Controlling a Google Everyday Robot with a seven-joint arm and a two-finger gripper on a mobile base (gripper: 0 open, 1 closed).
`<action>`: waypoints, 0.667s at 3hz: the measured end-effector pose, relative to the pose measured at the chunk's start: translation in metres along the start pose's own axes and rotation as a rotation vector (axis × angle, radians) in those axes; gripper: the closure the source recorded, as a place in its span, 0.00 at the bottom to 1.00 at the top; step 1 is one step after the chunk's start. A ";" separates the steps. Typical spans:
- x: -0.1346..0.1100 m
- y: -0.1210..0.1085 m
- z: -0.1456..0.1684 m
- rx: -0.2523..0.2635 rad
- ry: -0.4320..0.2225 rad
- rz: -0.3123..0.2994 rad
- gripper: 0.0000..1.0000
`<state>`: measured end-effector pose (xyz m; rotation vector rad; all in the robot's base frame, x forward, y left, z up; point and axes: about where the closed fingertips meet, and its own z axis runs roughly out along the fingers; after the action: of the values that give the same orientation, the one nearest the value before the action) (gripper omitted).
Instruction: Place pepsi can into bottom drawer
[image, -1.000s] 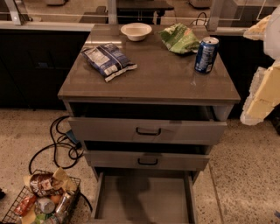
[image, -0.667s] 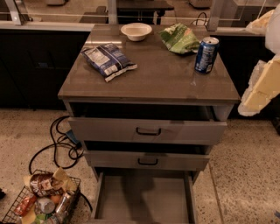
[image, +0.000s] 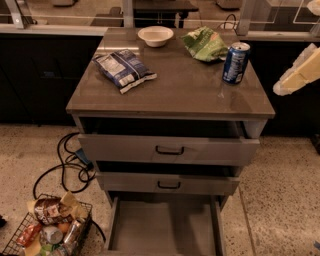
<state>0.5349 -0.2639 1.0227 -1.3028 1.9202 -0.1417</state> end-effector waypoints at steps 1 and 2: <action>0.010 -0.031 0.020 0.044 -0.127 0.076 0.00; 0.027 -0.050 0.045 0.067 -0.226 0.189 0.00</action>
Offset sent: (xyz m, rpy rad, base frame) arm 0.0839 -0.0523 -0.0365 0.4069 -0.1235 -0.1066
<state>0.5972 -0.2950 1.0015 -1.0397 1.8165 0.0359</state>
